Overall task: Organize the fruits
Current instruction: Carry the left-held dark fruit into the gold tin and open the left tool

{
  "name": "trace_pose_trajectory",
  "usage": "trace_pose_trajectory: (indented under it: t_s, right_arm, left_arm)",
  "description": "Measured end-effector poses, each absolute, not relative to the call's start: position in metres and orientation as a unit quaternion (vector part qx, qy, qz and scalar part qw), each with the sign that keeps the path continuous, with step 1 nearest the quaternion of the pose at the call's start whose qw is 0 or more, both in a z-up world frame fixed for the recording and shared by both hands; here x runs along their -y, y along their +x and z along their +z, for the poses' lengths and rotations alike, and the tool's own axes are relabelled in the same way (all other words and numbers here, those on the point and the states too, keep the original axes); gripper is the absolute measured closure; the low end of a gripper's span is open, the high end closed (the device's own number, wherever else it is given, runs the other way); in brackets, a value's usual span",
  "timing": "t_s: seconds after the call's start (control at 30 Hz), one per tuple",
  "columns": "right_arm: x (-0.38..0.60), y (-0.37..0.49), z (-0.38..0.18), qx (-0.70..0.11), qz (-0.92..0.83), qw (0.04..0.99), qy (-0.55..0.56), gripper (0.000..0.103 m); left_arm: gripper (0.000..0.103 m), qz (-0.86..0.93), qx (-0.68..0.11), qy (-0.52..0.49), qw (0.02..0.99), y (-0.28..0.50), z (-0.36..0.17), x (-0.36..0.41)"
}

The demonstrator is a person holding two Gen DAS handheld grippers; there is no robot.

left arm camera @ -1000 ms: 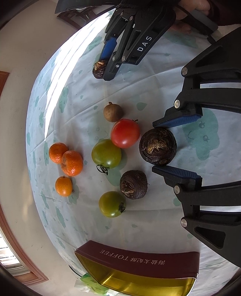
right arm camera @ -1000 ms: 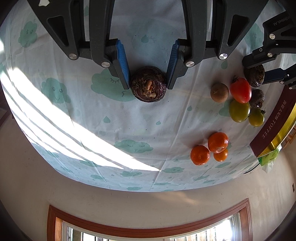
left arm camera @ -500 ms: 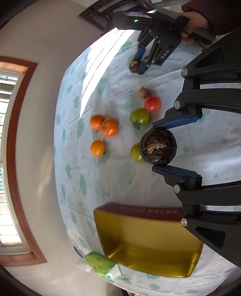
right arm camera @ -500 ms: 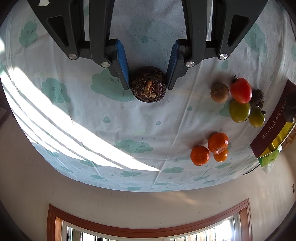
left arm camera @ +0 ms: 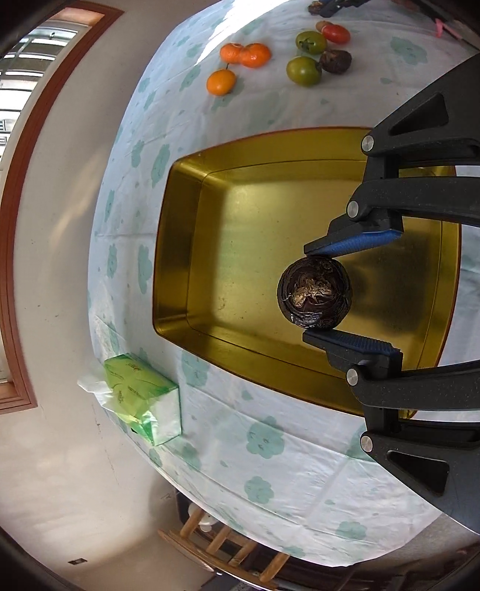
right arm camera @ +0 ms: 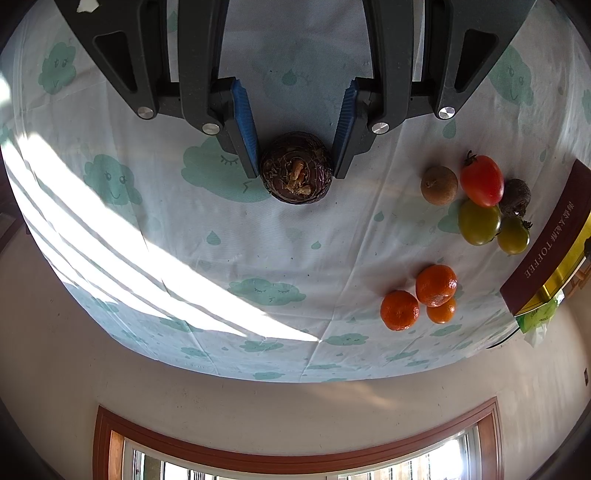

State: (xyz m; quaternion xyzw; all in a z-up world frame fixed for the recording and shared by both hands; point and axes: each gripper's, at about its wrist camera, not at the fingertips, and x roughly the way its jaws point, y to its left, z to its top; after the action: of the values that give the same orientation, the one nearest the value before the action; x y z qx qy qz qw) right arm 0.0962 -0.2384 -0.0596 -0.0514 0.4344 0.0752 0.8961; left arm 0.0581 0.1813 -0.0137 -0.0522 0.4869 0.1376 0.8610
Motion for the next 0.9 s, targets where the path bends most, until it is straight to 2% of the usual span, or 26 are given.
trace_pose_trajectory:
  t_s: [0.47, 0.9]
  right_arm:
    - [0.238, 0.096, -0.060, -0.435, 0.075, 0.896, -0.052, 0.066]
    - [0.238, 0.096, -0.060, -0.435, 0.075, 0.896, -0.051, 0.066]
  left_arm:
    - [0.063, 0.125, -0.524, -0.083, 0.839, 0.048, -0.046, -0.179]
    - [0.062, 0.126, -0.525, -0.055, 0.840, 0.046, -0.052, -0.166]
